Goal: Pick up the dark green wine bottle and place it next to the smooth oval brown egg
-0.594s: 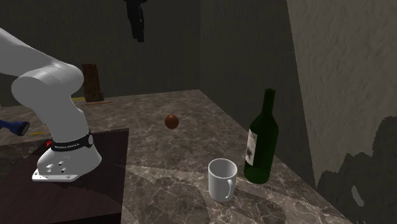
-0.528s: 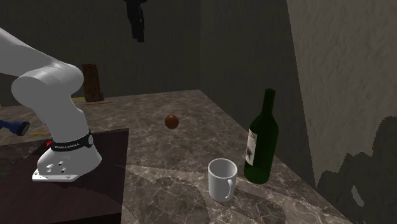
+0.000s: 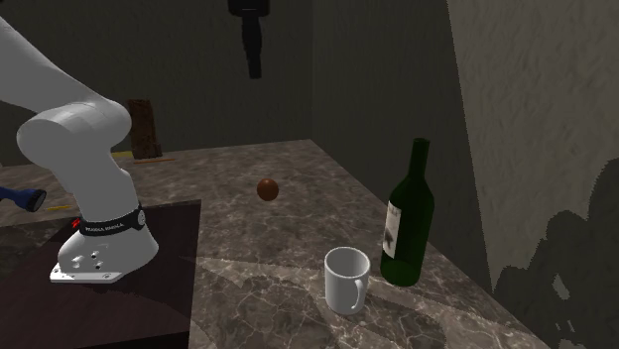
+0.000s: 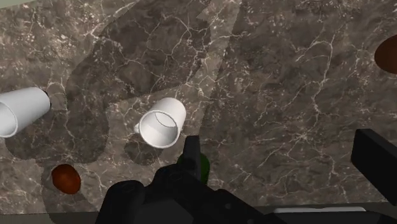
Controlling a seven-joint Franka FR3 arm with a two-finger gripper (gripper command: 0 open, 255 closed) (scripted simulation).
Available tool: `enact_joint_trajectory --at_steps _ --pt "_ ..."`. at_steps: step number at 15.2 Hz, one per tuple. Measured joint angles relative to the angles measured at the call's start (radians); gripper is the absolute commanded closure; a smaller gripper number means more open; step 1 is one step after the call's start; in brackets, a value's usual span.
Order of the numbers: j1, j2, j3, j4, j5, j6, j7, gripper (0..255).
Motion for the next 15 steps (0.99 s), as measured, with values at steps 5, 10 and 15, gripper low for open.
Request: enact_joint_trajectory --at_steps 5,10,15 --pt "-0.006 0.173 -0.058 0.088 0.004 0.102 -0.064 0" --pt "-0.011 0.344 -0.11 0.199 0.03 0.177 -0.137 0" --pt "-0.021 0.543 -0.153 0.348 0.083 0.236 -0.216 0"
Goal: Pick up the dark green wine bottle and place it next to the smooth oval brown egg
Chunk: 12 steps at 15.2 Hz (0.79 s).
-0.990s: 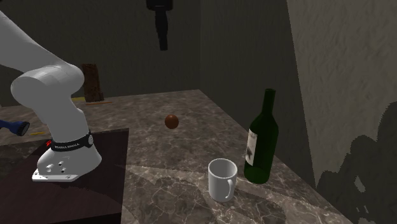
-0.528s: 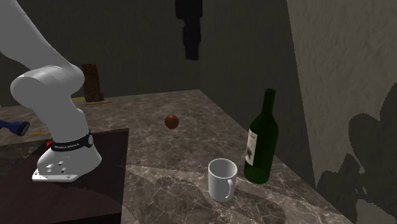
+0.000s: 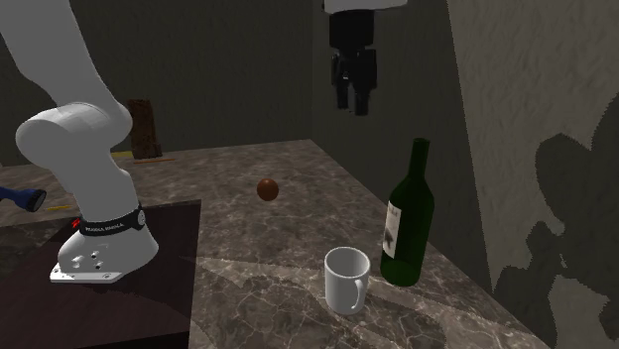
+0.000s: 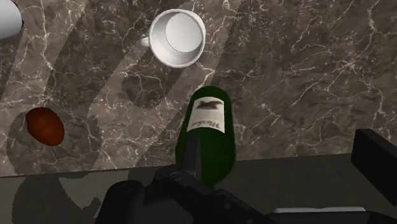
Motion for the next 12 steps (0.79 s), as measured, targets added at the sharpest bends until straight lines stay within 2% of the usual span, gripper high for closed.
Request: enact_joint_trajectory --at_steps 7,10,12 --pt "-0.038 0.265 -0.029 0.255 0.097 0.012 -0.107 0" --pt "-0.06 0.395 -0.026 0.409 0.14 -0.013 -0.137 0" --pt "-0.067 0.418 -0.026 0.42 0.148 -0.002 -0.147 0"
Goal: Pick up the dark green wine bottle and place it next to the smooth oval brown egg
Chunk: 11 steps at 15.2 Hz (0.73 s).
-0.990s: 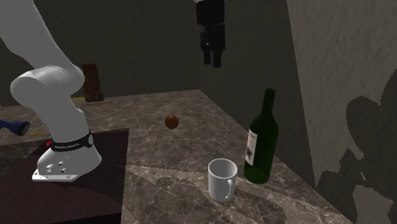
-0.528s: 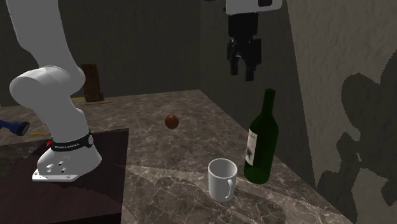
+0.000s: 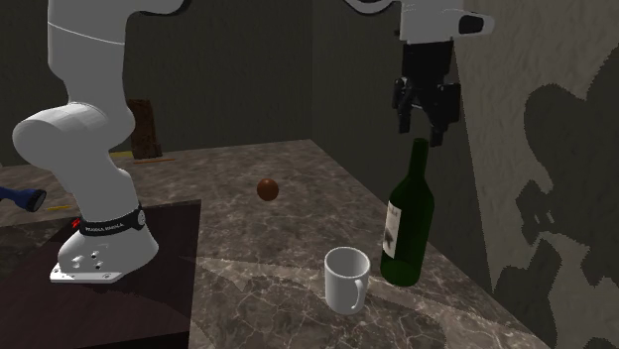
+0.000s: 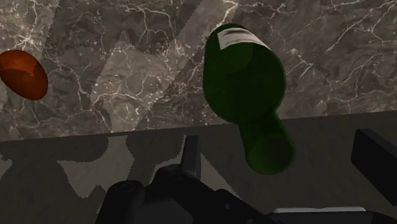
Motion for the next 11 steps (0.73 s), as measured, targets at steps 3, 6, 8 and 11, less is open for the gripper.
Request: enact_joint_trajectory --at_steps 3,6,8,11 --pt "-0.002 0.016 0.001 -0.011 0.005 0.028 -0.005 0" --pt "0.0 0.023 0.003 -0.043 0.007 0.066 -0.006 0" --pt "-0.001 0.026 0.003 -0.047 0.008 0.072 -0.007 0" --pt "-0.001 0.026 0.003 -0.049 0.008 0.075 -0.007 0"
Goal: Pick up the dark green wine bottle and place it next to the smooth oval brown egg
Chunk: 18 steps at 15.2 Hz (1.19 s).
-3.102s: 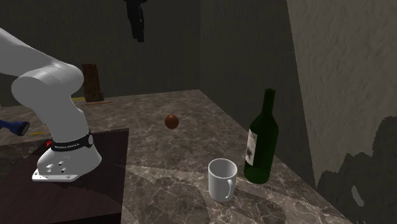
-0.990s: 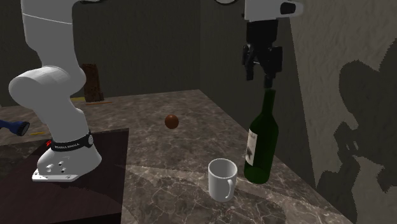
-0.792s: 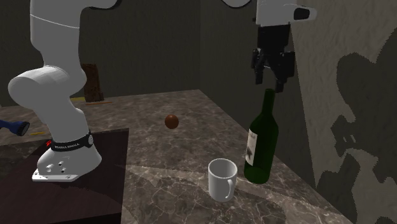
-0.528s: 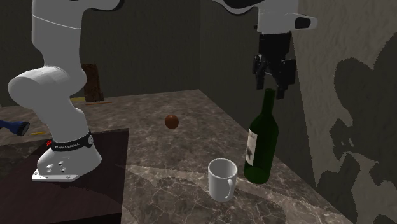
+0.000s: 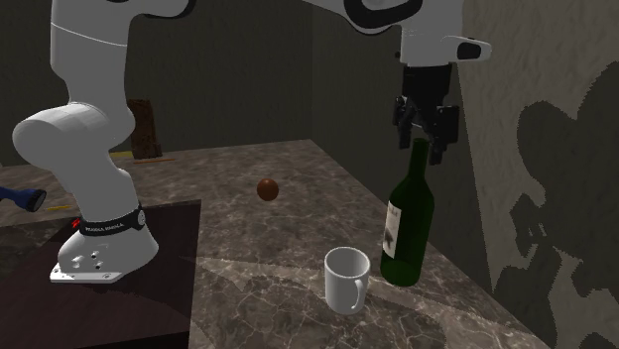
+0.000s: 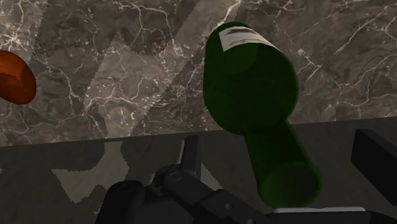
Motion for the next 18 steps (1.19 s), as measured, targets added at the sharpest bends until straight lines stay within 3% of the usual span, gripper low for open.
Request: enact_joint_trajectory --at_steps 1,2,12,18 --pt "0.0 0.0 0.0 0.0 0.0 0.0 0.0 0" --pt "0.0 0.0 0.0 0.0 0.0 0.0 0.0 255" --pt "0.0 0.0 0.0 0.0 0.0 0.0 0.0 255" --pt "-0.001 -0.005 -0.001 0.059 -0.003 -0.064 0.006 255"
